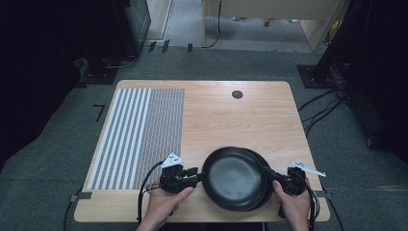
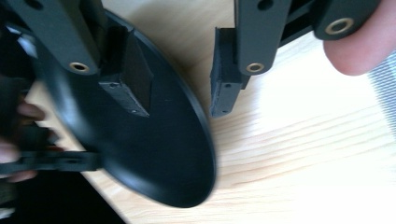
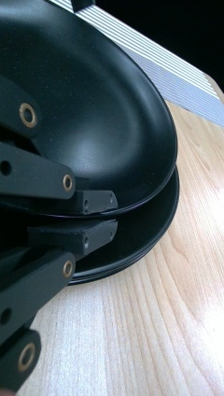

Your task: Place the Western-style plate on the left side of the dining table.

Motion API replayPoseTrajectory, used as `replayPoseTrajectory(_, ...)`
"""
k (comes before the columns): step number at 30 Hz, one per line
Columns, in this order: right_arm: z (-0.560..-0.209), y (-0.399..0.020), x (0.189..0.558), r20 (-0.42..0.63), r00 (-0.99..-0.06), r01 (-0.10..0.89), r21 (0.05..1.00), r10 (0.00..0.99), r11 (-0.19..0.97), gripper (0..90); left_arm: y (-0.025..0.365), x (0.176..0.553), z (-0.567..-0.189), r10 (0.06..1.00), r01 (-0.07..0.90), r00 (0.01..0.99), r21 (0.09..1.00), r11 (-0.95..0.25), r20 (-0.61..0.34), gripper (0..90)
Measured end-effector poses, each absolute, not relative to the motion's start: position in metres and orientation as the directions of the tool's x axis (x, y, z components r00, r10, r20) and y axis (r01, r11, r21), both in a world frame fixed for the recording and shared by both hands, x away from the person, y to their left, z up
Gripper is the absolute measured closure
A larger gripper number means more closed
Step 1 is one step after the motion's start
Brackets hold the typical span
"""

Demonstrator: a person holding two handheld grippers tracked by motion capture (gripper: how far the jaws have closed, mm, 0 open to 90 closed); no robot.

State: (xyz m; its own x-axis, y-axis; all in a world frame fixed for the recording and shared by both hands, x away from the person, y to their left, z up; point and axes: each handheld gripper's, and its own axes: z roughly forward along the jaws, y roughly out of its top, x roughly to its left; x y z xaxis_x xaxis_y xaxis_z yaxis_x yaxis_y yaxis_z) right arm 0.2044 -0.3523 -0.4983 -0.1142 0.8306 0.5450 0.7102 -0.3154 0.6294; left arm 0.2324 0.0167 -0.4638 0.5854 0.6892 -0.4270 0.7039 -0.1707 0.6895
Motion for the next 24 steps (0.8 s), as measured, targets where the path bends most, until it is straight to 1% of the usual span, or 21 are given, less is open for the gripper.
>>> replayPoseTrajectory(1,-0.498,-0.352,0.205,0.545,-0.114,0.71,0.629,0.83,-0.316,85.1,0.016,0.233,-0.466,0.683,0.712,0.586,0.68,-0.176,-0.437,55.8)
replayPoseTrajectory(4,-0.498,-0.351,0.204,0.537,-0.117,0.707,0.636,0.836,-0.309,85.0,0.011,0.234,-0.473,0.668,0.731,0.582,0.658,-0.18,-0.464,54.6)
replayPoseTrajectory(9,-0.498,-0.35,0.204,0.53,-0.117,0.704,0.641,0.84,-0.306,85.0,0.012,0.238,-0.482,0.639,0.776,0.542,0.617,-0.132,-0.545,54.3)
replayPoseTrajectory(14,-0.499,-0.351,0.204,0.538,-0.118,0.703,0.639,0.835,-0.312,85.1,0.011,0.237,-0.483,0.61,0.783,0.544,0.609,-0.123,-0.576,58.0)
replayPoseTrajectory(16,-0.499,-0.351,0.204,0.541,-0.116,0.702,0.638,0.833,-0.317,85.1,0.009,0.236,-0.483,0.616,0.781,0.55,0.608,-0.139,-0.565,59.3)
replayPoseTrajectory(18,-0.5,-0.351,0.204,0.544,-0.115,0.701,0.637,0.831,-0.32,85.2,0.009,0.237,-0.484,0.611,0.793,0.538,0.595,-0.134,-0.58,60.5)
replayPoseTrajectory(22,-0.501,-0.351,0.204,0.553,-0.116,0.698,0.636,0.825,-0.329,85.3,0.012,0.236,-0.482,0.623,0.794,0.531,0.595,-0.128,-0.574,66.5)
replayPoseTrajectory(24,-0.501,-0.351,0.205,0.56,-0.119,0.701,0.632,0.82,-0.329,85.2,0.013,0.235,-0.479,0.627,0.793,0.528,0.597,-0.122,-0.573,67.6)
